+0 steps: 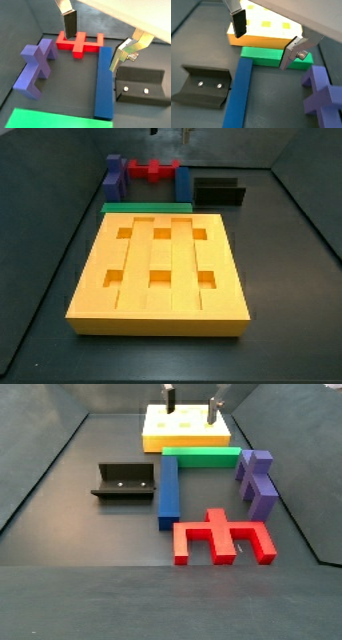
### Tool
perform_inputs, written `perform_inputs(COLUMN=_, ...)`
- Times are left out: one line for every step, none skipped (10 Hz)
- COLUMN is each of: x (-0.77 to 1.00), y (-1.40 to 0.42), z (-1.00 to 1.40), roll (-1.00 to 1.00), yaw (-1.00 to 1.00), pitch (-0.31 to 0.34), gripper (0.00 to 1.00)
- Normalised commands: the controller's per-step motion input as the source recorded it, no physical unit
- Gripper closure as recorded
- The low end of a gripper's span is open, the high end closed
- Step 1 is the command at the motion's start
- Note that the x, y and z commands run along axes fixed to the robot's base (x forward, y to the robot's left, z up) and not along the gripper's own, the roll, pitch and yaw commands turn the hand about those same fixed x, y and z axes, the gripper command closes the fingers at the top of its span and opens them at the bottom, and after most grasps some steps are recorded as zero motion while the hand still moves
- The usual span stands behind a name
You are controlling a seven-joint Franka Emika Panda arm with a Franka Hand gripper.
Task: Pick up the green object. Move up. Move to above the board. Insert the green object.
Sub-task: Pick up the green object.
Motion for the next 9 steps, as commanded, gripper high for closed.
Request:
perform_inputs(x=-0.06, y=-0.01, z=-0.23, roll=0.03, yaw=-1.00, pitch=0.000, gripper=0.00)
perform_inputs(x=-0.04, y=0.00, z=-0.25, roll=0.02, yaw=-1.00, pitch=0.000, gripper=0.00)
perform_inputs(x=-0.09, y=-0.01, z=-0.21, roll=0.02, yaw=-0.98, pitch=0.000, gripper=0.00)
perform_inputs(x=-0.20, y=0.00, z=-0.17, roll=0.05, yaw=-0.90, pitch=0.014, gripper=0.00)
perform_inputs(x=-0.23, y=-0.01, z=-0.18, roll=0.05, yaw=-0.86, pitch=0.019, gripper=0.00)
perform_inputs(x=-0.30, y=0.00, z=-0.22, roll=0.04, yaw=-0.81, pitch=0.014, gripper=0.00)
perform_inputs(x=-0.32, y=-0.03, z=-0.21, roll=0.06, yaw=-0.79, pitch=0.010, gripper=0.00)
perform_inputs(x=-0.32, y=-0.05, z=-0.22, roll=0.07, yaw=-0.78, pitch=0.014, gripper=0.00)
perform_inputs(x=-0.36, y=-0.07, z=-0.25, roll=0.07, yaw=-0.75, pitch=0.003, gripper=0.00)
